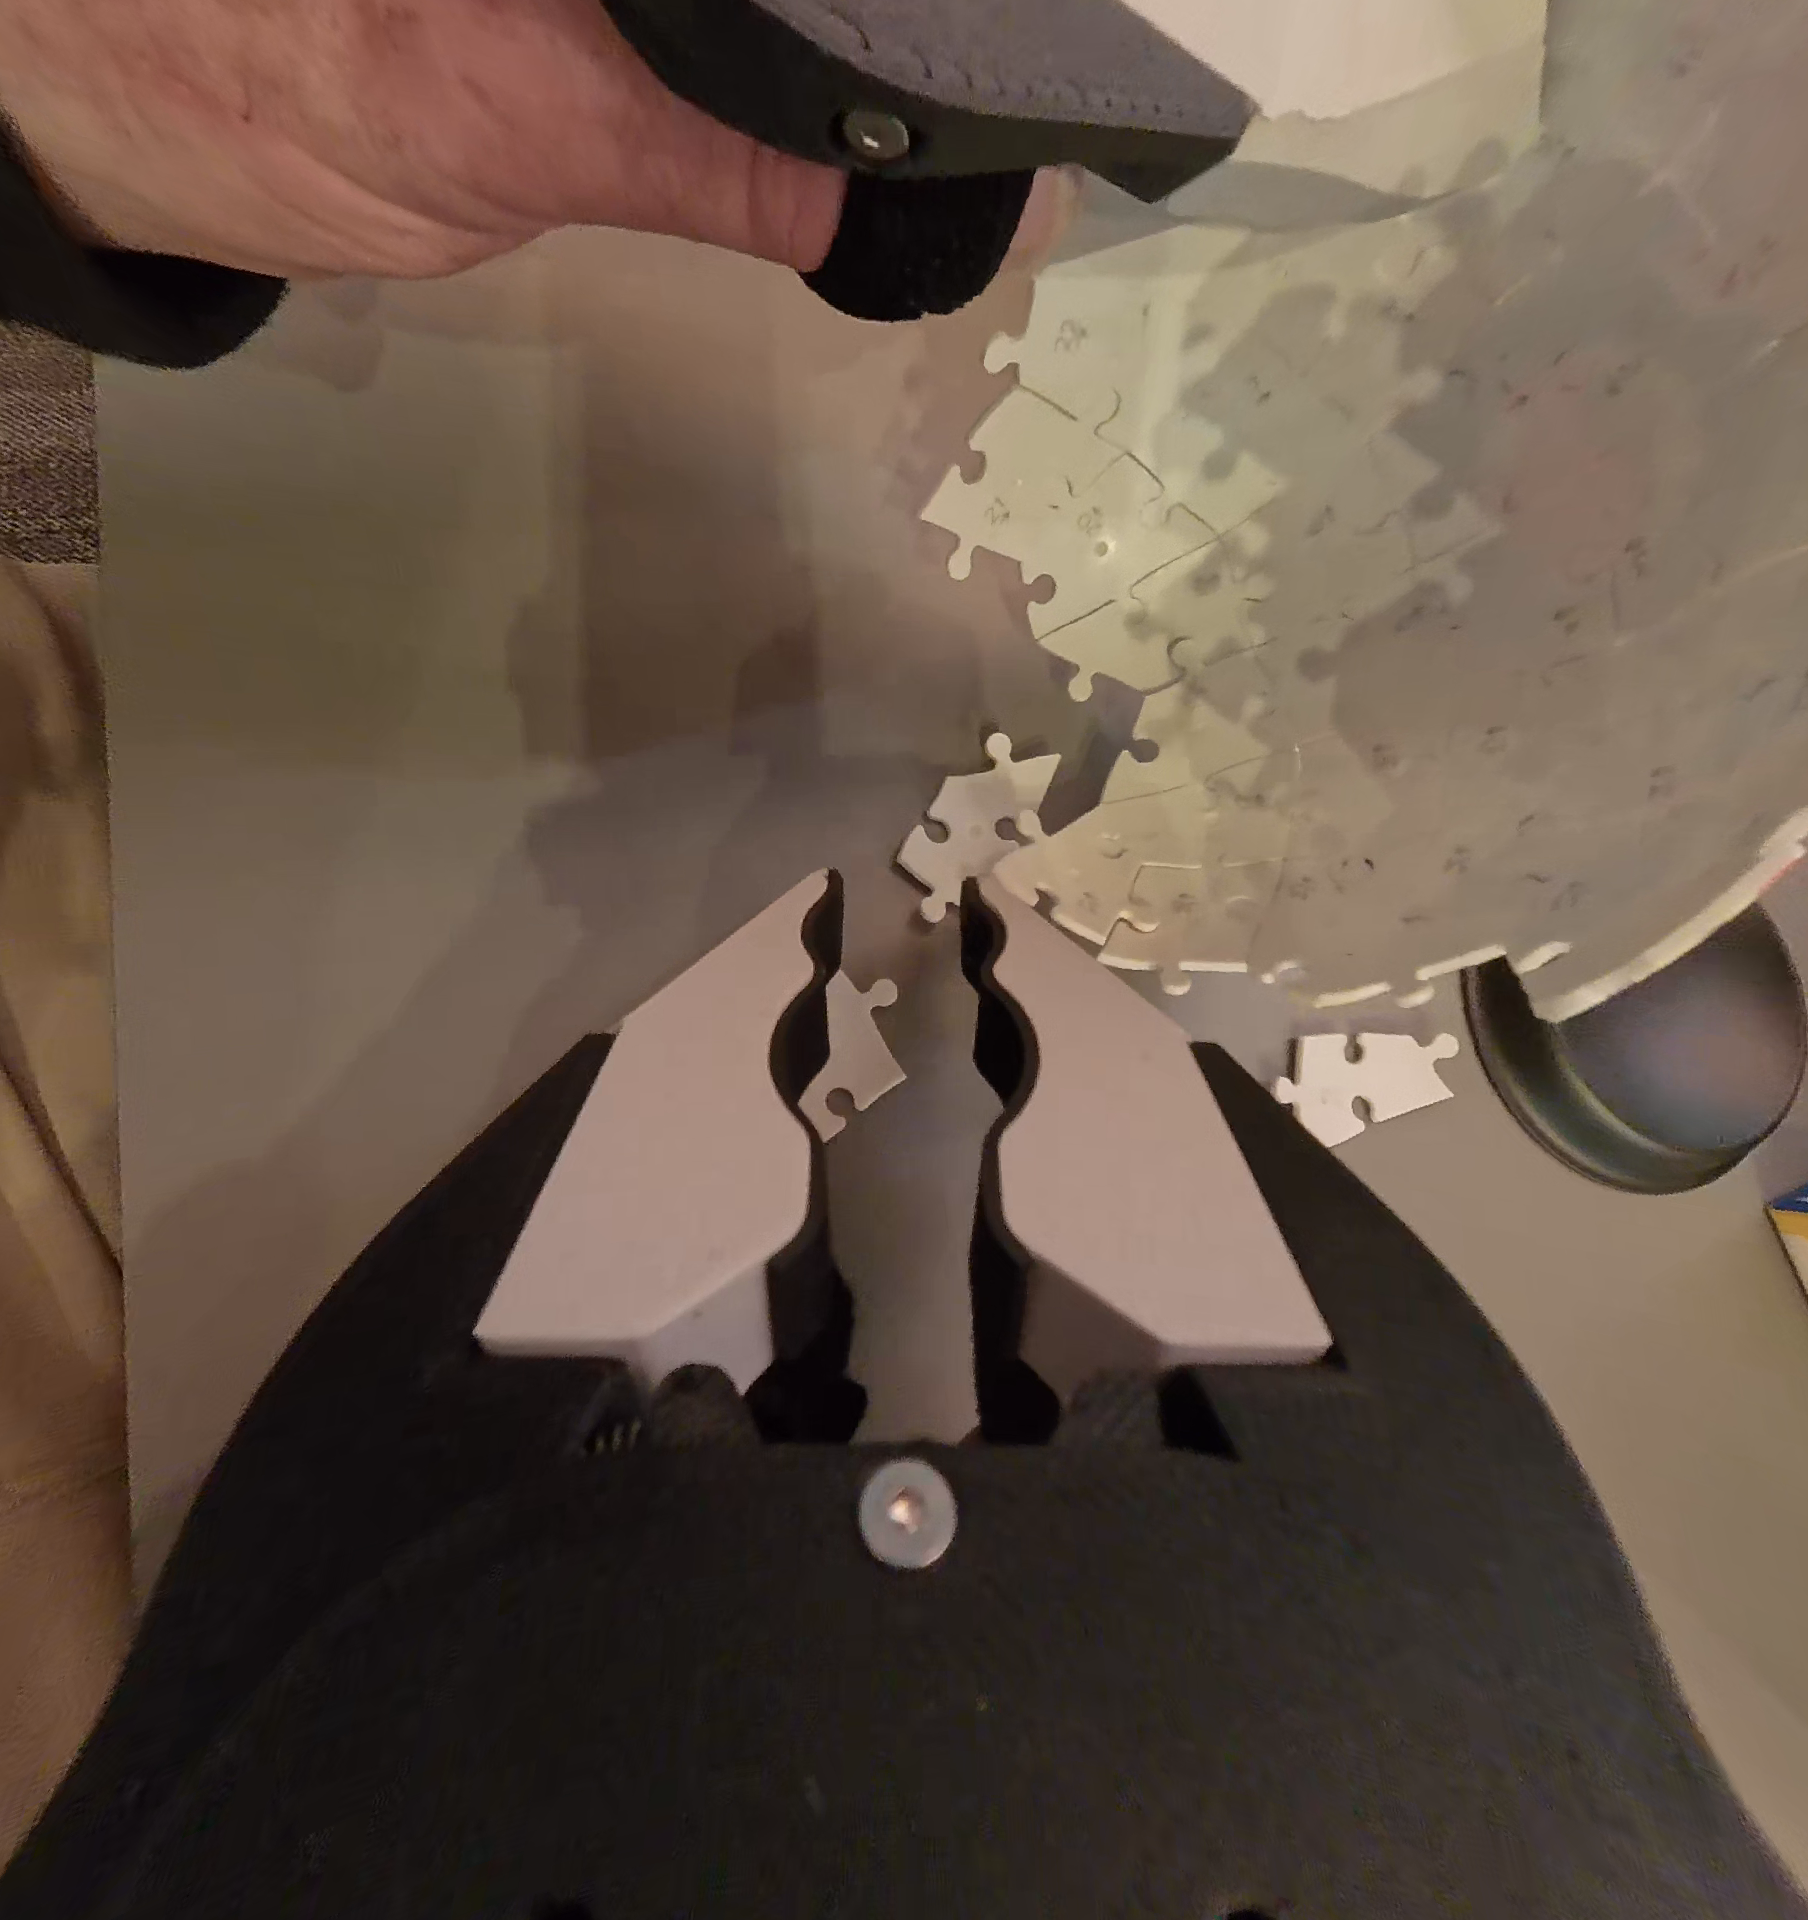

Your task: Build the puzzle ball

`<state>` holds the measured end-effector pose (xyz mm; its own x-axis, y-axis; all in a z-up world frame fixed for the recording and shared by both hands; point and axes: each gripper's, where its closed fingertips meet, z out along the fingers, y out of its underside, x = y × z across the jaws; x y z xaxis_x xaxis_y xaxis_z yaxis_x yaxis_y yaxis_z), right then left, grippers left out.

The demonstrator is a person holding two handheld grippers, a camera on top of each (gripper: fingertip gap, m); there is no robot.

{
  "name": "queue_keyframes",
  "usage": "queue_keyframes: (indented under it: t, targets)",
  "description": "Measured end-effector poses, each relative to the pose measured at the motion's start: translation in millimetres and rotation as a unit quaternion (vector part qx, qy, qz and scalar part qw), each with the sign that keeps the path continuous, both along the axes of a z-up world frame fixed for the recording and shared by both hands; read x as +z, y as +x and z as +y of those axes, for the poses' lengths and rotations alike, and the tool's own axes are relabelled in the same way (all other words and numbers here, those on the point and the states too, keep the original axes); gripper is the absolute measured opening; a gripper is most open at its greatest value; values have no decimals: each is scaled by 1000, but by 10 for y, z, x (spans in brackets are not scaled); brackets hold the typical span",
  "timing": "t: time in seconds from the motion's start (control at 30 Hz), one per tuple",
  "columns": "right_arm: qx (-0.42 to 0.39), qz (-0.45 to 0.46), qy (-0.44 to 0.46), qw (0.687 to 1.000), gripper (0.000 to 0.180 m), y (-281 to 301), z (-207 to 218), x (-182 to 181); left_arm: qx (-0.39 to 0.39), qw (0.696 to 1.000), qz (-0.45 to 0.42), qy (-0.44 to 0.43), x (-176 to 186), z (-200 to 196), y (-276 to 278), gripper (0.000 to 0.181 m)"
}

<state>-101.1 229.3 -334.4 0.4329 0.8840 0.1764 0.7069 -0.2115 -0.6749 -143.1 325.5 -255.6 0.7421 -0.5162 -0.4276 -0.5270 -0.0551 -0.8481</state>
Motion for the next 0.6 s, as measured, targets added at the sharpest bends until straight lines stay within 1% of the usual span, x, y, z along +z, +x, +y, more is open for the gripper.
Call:
queue_keyframes:
  t: [0.33,0.53,0.6]
  targets:
    - [22,3,15,1000,22,61,68,77,67,998,-2,-3,1,-26,-167,5]
    - [72,-13,46,996,21,67,93,101,105,994,-2,-5,-44,-97,-195,5]
    - [89,-18,53,994,22,71,111,80,119,993,12,3,-67,-136,-228,5]
